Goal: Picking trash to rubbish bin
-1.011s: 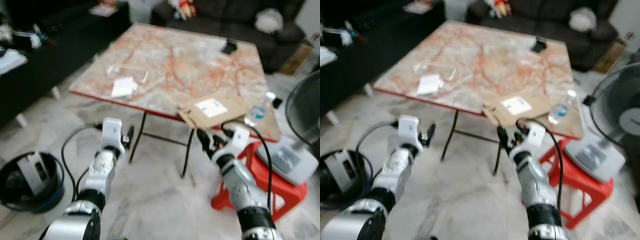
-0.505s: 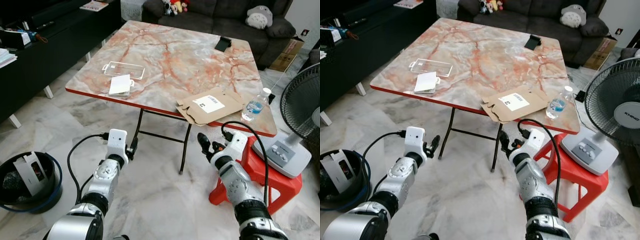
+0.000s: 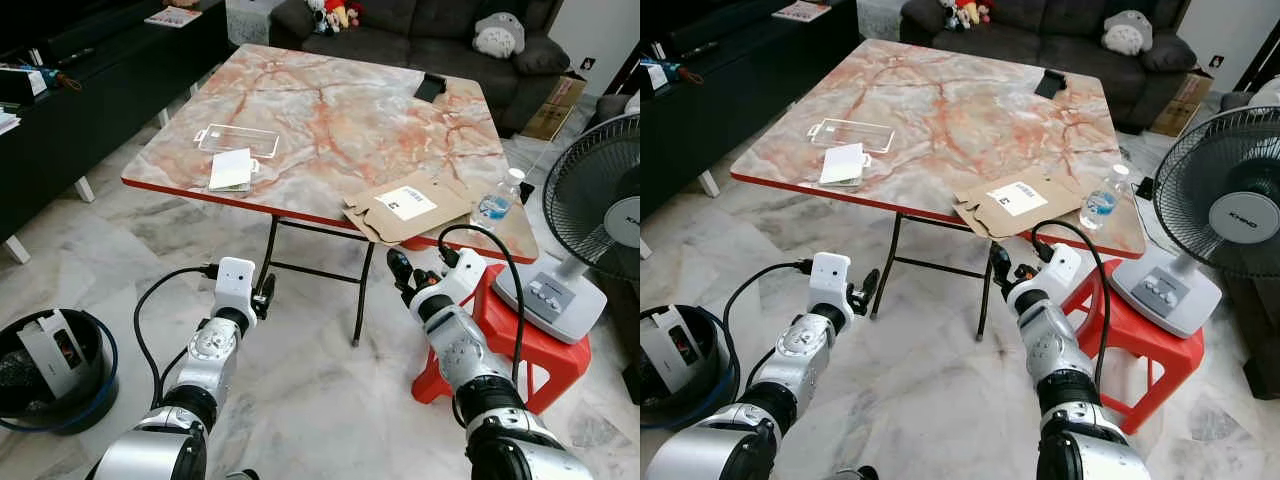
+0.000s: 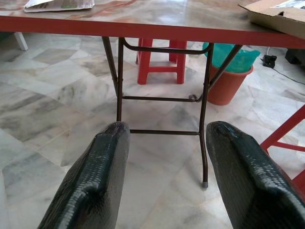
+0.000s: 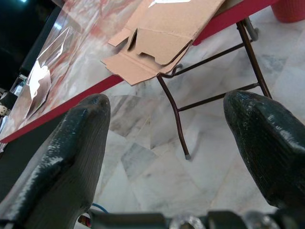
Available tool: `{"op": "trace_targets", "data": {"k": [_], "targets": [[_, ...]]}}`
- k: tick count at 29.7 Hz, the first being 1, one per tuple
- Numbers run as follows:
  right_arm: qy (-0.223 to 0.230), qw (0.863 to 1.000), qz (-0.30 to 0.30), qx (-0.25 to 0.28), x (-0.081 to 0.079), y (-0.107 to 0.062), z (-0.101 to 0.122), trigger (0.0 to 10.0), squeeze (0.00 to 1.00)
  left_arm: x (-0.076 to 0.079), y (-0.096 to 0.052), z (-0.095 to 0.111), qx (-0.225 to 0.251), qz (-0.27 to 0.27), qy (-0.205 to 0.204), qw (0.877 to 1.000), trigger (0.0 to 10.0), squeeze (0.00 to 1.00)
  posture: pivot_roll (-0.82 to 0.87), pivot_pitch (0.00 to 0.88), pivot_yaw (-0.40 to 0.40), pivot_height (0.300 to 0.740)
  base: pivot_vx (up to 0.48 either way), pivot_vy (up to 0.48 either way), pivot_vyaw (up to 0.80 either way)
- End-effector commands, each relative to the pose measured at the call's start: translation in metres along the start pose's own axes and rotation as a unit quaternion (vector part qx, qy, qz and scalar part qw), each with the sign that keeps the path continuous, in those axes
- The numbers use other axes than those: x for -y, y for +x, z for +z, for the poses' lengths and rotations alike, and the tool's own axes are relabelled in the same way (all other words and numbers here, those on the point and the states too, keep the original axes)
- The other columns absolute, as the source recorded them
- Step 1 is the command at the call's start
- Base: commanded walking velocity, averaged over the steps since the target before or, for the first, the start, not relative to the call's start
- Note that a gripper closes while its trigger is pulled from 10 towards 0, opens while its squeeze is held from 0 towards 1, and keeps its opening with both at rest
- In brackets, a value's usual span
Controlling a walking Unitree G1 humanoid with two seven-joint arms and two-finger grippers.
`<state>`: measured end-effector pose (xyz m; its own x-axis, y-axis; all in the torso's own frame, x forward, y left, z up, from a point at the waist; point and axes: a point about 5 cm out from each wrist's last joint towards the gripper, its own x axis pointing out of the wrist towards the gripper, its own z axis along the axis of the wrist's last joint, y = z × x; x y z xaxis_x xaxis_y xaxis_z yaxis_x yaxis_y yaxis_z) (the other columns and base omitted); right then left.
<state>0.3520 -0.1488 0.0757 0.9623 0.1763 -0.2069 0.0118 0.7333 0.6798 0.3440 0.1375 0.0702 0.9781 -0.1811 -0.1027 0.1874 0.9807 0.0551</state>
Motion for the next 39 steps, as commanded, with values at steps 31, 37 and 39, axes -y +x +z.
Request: {"op": "trace_targets", "data": {"k": [31,37,39], "targets": [[0.009,1.000,0.011,0.007,-0.0037,0.0034,0.0016,10.0,0.00,0.0021,0.0009,0.0028,0.012,0.001,0.005,1.000,10.0,0.00,0.00,0.052,-0.112,0.740,0.280,0.000,0.00],[0.010,1.000,0.009,0.003,-0.0031,0.0031,-0.0011,10.0,0.00,0.0024,0.0004,0.0021,0.011,0.000,0.005,1.000,10.0,0.00,0.00,0.051,-0.112,0.740,0.308,0.000,0.00],[0.010,1.000,0.008,0.002,-0.0030,0.0031,-0.0016,10.0,0.00,0.0024,0.0004,0.0022,0.012,0.000,0.005,1.000,10.0,0.00,0.00,0.051,-0.112,0.740,0.315,0.000,0.00]]}}
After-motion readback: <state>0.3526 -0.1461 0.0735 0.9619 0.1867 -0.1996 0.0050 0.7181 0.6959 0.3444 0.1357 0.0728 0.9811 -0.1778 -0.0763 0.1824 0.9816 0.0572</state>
